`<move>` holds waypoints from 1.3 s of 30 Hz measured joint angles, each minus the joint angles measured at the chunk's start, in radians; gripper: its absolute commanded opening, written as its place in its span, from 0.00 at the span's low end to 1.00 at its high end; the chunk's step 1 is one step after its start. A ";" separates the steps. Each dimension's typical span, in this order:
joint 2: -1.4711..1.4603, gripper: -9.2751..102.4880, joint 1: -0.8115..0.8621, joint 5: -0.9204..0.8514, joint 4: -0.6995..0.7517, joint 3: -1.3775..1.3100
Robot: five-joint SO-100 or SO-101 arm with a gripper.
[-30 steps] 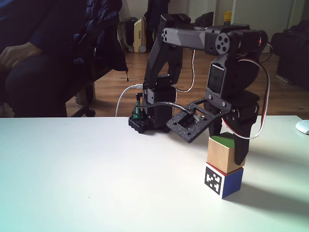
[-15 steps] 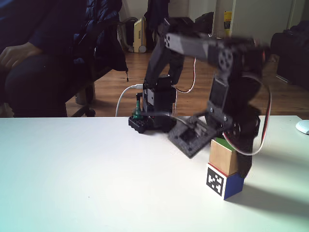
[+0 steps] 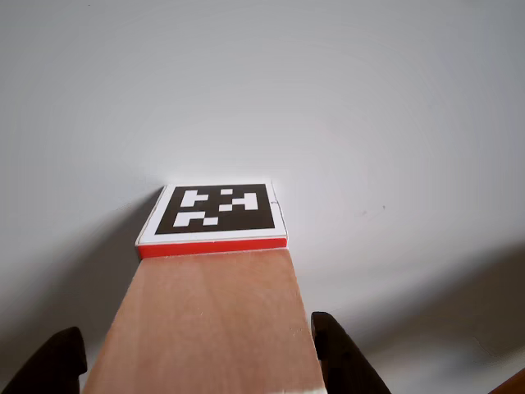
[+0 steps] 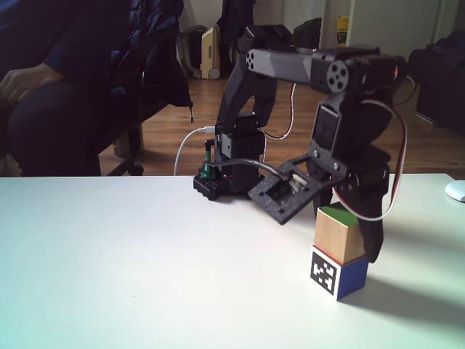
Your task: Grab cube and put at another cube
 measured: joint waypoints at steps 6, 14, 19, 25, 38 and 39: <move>0.052 0.47 -0.005 0.000 0.008 -0.003; 0.299 0.47 -0.018 0.000 0.008 0.114; 0.538 0.48 0.038 0.014 0.009 0.232; 0.910 0.43 0.190 0.011 -0.137 0.485; 1.727 0.29 0.370 -0.035 -0.575 1.393; 1.789 0.28 0.370 -0.028 -0.595 1.450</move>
